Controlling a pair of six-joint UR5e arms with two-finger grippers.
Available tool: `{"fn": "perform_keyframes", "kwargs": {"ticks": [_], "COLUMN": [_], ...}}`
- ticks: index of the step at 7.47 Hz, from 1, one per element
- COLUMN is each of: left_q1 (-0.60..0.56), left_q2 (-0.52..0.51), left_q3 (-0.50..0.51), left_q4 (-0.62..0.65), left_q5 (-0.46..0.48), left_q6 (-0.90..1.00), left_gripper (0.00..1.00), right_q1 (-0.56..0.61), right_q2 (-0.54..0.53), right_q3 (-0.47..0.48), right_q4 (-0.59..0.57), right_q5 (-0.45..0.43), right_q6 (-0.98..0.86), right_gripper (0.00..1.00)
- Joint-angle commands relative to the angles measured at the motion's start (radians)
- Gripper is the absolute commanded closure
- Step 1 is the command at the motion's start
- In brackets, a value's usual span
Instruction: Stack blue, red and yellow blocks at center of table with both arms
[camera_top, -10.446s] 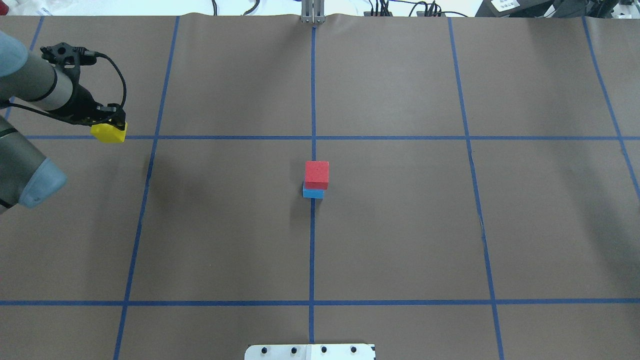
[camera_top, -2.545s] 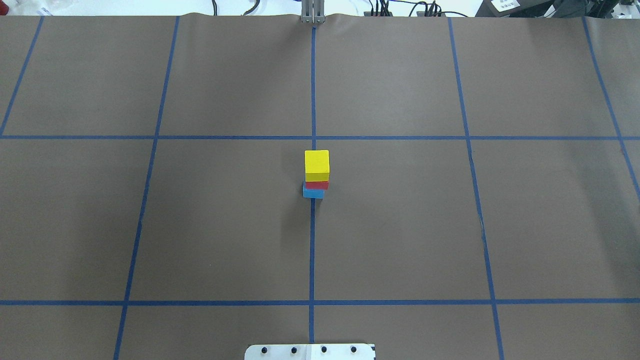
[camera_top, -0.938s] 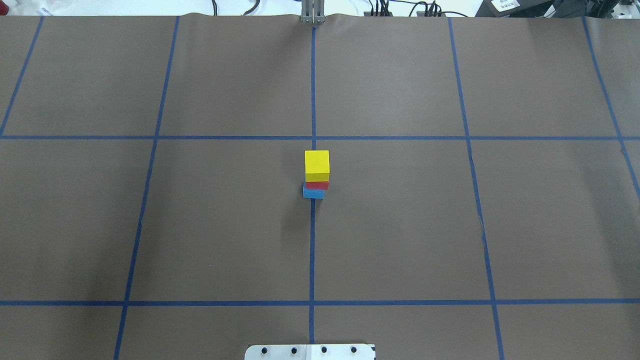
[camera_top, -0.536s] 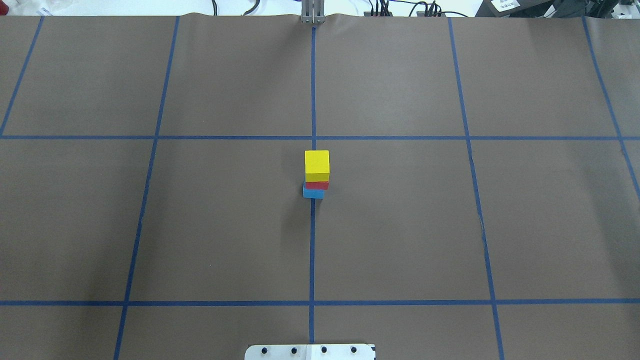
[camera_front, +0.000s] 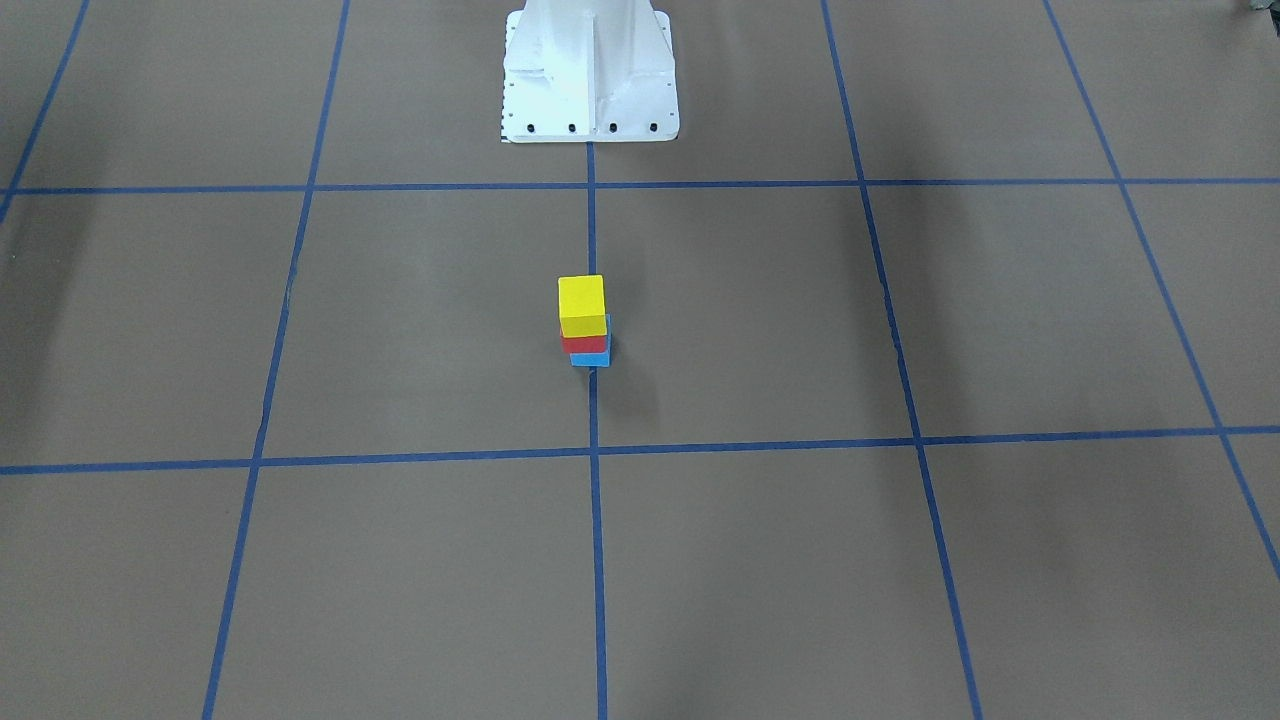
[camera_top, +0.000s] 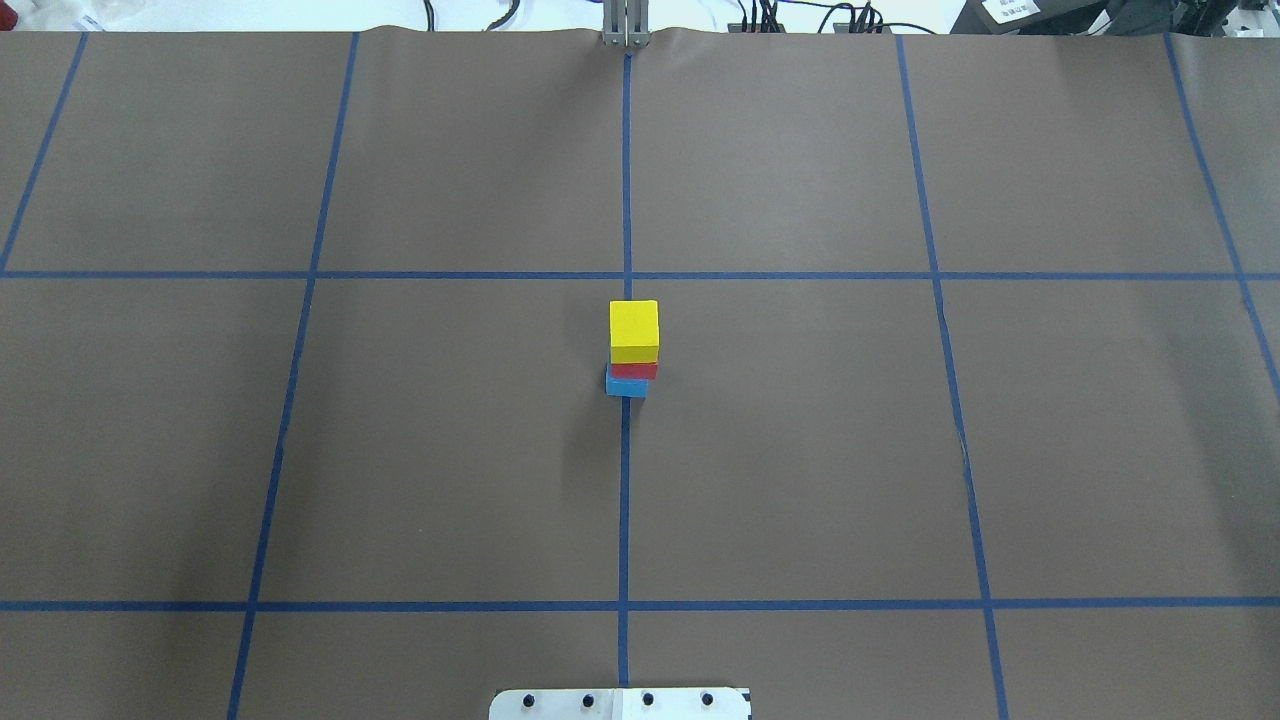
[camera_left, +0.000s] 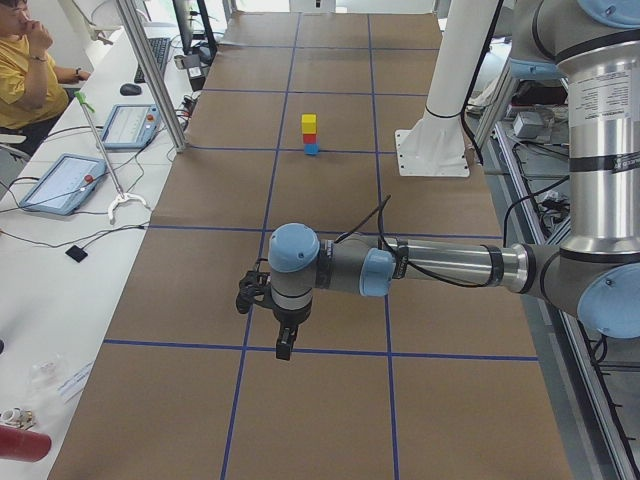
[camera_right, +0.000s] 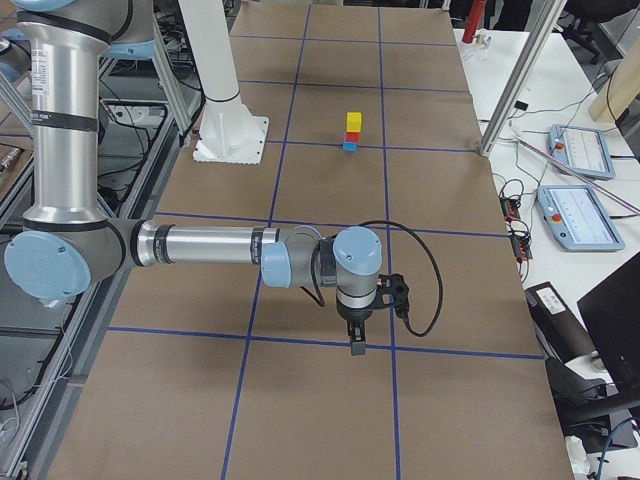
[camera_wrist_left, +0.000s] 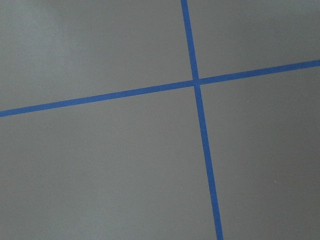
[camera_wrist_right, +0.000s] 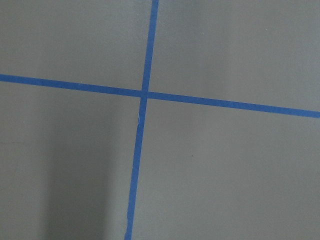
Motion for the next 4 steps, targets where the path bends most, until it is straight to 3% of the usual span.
{"fn": "perform_keyframes", "kwargs": {"ticks": [1, 4], "left_q1": [0.0, 0.0], "left_q2": [0.012, 0.052], "left_q3": [0.004, 0.007], "left_q4": [0.001, 0.0], "left_q5": [0.002, 0.002], "left_q6": [0.001, 0.004], "left_gripper": [0.0, 0.0], "right_q1": [0.0, -0.002], "right_q2": [0.0, -0.001], "right_q3": [-0.002, -0.003], "right_q4": [0.0, 0.002], "right_q5": [-0.004, -0.001], "right_q6": [0.0, 0.0], "right_gripper": [0.0, 0.0]}}
